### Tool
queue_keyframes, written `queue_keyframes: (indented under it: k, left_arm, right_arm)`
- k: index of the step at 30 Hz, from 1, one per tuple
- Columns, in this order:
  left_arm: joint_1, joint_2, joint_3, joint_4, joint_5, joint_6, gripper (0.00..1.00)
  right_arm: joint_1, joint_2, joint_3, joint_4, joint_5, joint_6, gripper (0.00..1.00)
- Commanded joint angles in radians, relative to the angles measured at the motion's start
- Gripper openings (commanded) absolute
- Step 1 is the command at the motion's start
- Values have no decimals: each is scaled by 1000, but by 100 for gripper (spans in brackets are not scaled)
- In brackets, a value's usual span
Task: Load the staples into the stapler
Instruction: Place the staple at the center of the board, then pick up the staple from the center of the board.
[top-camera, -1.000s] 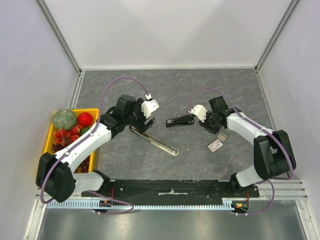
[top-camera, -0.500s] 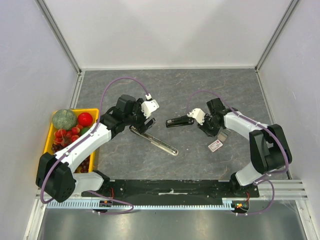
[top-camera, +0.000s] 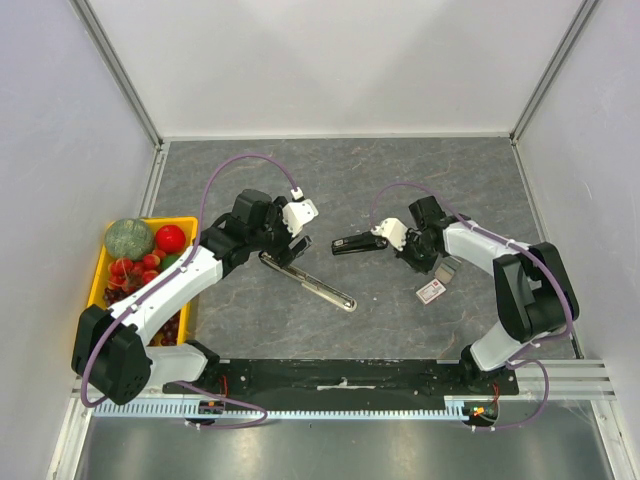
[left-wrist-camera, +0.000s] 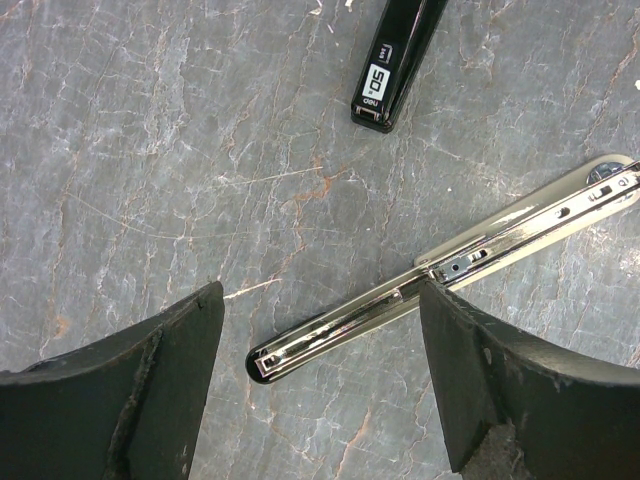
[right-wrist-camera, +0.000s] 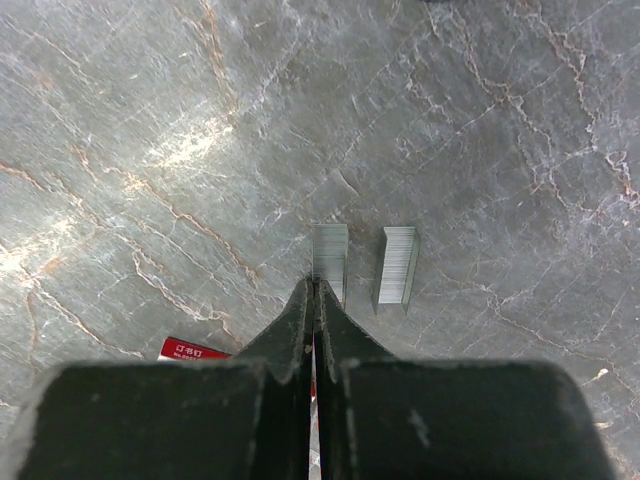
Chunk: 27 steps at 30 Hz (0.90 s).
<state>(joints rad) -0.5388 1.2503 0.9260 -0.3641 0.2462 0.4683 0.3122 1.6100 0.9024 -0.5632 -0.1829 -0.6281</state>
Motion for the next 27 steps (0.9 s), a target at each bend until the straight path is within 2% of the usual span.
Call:
queue_keyframes:
  k: [1, 4, 8, 12, 16, 19, 23, 24, 25, 26, 27]
  left_arm:
    - [5, -2, -1, 34, 36, -30, 84]
    - [5, -9, -3, 34, 79, -10, 84]
    - [3, -28, -33, 83, 204, 100, 84]
    - [-19, -48, -70, 194, 349, 191, 86]
    - [-82, 7, -29, 228, 326, 297, 83]
    - [-107, 47, -4, 249, 367, 366, 78]
    - [-137, 119, 31, 263, 387, 365, 75]
    - [-144, 127, 30, 277, 371, 365, 75]
    - [-148, 135, 25, 281, 366, 365, 75]
    - [-154, 139, 20, 281, 364, 363, 75]
    - [-156, 139, 14, 286, 364, 359, 76]
  right_arm:
    - [-1, 21, 26, -21, -6, 1, 0]
    - [-10, -13, 50, -69, -67, -4, 0]
    - [-62, -58, 104, -176, -205, -36, 0]
    - [-100, -55, 209, -312, -438, -82, 0]
    - [-111, -3, 286, -457, -623, -171, 0]
    - [-111, 54, 342, -558, -725, -241, 0]
    - [-111, 100, 408, -647, -759, -285, 0]
    - [-111, 99, 409, -620, -730, -257, 0]
    - [-113, 91, 405, -512, -690, -129, 0]
    - [-114, 76, 367, -438, -546, -67, 0]
    - [-113, 38, 340, -373, -476, -24, 0]
